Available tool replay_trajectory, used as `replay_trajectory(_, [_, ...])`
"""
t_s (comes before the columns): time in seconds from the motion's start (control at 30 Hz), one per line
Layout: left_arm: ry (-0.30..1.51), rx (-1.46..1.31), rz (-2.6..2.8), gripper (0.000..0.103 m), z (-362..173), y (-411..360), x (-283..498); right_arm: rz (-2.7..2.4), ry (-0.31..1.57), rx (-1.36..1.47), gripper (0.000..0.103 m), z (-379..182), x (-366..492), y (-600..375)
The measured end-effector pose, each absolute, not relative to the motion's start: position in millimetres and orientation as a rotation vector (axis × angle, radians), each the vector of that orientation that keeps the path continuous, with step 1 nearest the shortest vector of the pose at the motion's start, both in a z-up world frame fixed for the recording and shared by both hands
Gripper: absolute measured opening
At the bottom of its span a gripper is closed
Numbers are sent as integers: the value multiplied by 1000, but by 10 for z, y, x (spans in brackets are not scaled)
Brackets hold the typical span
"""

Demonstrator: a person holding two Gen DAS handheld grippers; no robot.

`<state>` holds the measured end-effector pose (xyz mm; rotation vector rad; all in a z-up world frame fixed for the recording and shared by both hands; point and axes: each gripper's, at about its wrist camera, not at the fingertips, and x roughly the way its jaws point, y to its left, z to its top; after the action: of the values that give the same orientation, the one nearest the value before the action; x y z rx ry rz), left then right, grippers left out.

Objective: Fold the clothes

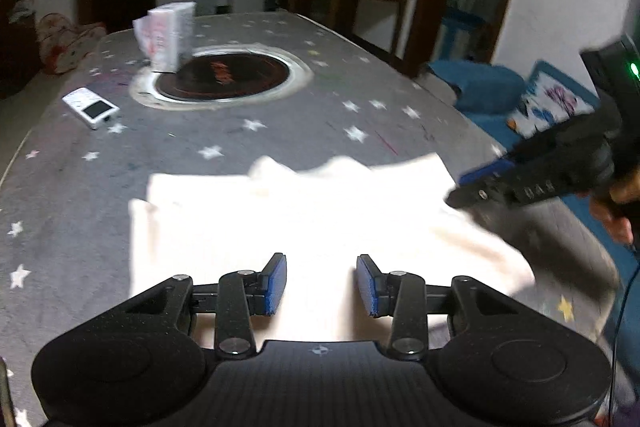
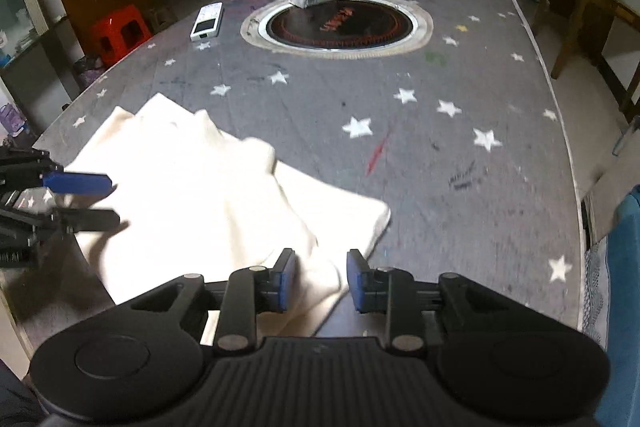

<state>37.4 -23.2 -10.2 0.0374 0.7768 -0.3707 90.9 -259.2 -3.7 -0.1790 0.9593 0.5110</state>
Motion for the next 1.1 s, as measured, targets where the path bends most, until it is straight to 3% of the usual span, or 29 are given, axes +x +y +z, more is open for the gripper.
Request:
replay_trajectory(0.4, [811, 34, -348, 49, -129, -269, 392, 527, 916, -194, 26, -143, 837, -2529])
replay_trajectory(0.5, [820, 20, -343, 50, -162, -255, 398, 523, 912, -182, 11, -135, 832, -2535])
replay_trajectory(0.57, [819, 20, -343, 51, -165, -249, 398, 515, 896, -212, 8, -98, 808, -2511])
replay_trajectory(0.9, [817, 28, -341, 53, -186, -258, 388, 426, 852, -289, 6, -161, 850, -2513])
replay_trajectory(1.1, [821, 29, -346, 56, -188, -261, 405, 503, 841, -223, 7, 118, 694, -2557])
